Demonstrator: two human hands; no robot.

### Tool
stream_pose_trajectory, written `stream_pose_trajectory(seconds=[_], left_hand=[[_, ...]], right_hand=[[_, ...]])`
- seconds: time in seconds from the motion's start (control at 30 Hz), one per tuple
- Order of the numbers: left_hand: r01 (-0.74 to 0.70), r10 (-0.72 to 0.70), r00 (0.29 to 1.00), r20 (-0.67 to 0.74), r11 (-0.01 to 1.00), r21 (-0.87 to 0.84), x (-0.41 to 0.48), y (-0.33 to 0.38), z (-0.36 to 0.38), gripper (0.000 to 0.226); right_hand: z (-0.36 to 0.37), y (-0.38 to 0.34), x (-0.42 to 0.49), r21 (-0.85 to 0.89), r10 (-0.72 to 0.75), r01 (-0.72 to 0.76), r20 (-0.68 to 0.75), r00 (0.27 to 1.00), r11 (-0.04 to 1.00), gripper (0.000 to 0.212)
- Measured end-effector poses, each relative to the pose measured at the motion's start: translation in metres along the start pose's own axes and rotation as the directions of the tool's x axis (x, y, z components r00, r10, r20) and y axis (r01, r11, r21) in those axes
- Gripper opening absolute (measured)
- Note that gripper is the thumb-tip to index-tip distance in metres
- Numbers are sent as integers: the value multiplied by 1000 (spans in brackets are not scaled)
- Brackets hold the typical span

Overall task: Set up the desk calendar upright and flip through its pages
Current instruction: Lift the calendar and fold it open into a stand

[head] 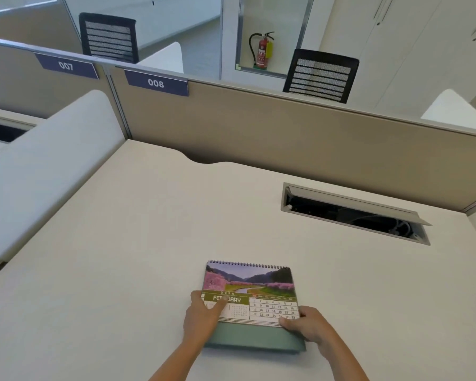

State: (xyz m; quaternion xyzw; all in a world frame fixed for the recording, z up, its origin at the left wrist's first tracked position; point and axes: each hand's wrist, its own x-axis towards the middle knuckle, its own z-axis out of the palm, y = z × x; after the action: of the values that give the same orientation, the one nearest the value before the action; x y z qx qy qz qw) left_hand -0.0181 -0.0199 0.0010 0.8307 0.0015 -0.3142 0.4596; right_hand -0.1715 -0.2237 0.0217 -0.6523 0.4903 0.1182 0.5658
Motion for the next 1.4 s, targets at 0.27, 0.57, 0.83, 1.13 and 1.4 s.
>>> stream_pose_trajectory(seconds=[0.27, 0.57, 0.83, 1.13, 1.4], left_hand=[[-318, 301, 941, -157, 942, -103, 18, 46, -22, 35], [-484, 407, 854, -326, 850, -208, 82, 104, -40, 33], [-541, 454, 816, -357, 818, -196, 154, 138, -36, 37], [-533, 492, 818, -298, 843, -69, 202, 108, -25, 29], [-487, 457, 867, -196, 861, -149, 206, 98, -19, 46]], right_hand=[[7, -62, 9, -10, -231, 232, -149, 962, 973, 34], [13, -142, 66, 30, -488, 513, -265, 832, 858, 31], [9, -193, 137, 100, -498, 536, -260, 827, 838, 39], [19, -199, 186, 113, -521, 565, -273, 808, 817, 42], [26, -186, 183, 144, -512, 566, -292, 808, 811, 43]])
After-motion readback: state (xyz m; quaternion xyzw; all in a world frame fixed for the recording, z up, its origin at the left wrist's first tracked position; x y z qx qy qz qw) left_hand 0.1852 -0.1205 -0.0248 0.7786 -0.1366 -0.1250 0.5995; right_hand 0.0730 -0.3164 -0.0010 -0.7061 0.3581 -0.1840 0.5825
